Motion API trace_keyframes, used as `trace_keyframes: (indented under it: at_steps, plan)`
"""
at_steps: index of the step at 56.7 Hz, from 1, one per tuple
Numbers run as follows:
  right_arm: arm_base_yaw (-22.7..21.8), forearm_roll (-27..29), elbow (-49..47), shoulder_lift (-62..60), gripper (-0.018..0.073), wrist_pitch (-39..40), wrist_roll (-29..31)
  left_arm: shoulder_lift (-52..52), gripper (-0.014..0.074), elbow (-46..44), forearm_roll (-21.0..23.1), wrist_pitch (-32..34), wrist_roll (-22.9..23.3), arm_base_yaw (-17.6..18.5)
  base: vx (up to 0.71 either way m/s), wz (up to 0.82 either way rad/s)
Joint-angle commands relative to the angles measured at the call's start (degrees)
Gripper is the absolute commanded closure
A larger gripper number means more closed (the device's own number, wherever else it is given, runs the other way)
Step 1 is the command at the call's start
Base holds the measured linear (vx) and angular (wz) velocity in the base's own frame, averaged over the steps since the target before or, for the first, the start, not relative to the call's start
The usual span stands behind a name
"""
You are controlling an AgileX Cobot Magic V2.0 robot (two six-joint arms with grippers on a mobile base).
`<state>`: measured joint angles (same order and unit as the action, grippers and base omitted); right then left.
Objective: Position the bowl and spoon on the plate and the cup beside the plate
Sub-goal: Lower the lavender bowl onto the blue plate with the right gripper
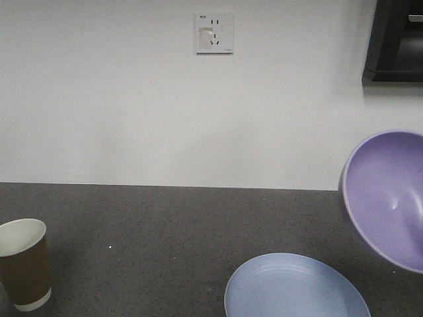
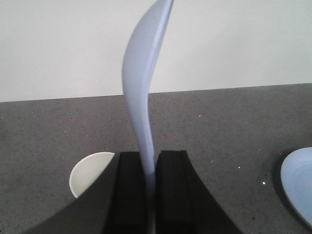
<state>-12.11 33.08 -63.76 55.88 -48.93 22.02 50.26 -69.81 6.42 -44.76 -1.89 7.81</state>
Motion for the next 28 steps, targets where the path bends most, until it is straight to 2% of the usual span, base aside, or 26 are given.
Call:
trace_keyframes:
  at_steps: [1, 7, 19, 28]
  plan:
    - [2.62, 2.14, -1.74, 4.18, 0.0568, 2.74, 1.77, -0.41, 0.0603, -1.44, 1.20, 4.94, -0.01, -0.04, 0.00, 0.00]
    - [6.29, -0.98, -1.74, 8.95, 0.0568, 3.40, 1.04, -0.41, 0.0603, -1.44, 1.26, 4.95, -0.01, -0.04, 0.00, 0.00]
    - [14.91, -11.87, -1.74, 20.87, 0.0568, 5.32, -6.76, -0.41, 0.0603, -1.44, 2.11, 4.82, -0.01, -0.04, 0.00, 0.00]
    - [19.64, -15.47, -5.28, 29.03, 0.0568, 5.64, -9.88, -0.41, 0.0603, -1.44, 2.11, 4.30, -0.01, -0.04, 0.00, 0.00]
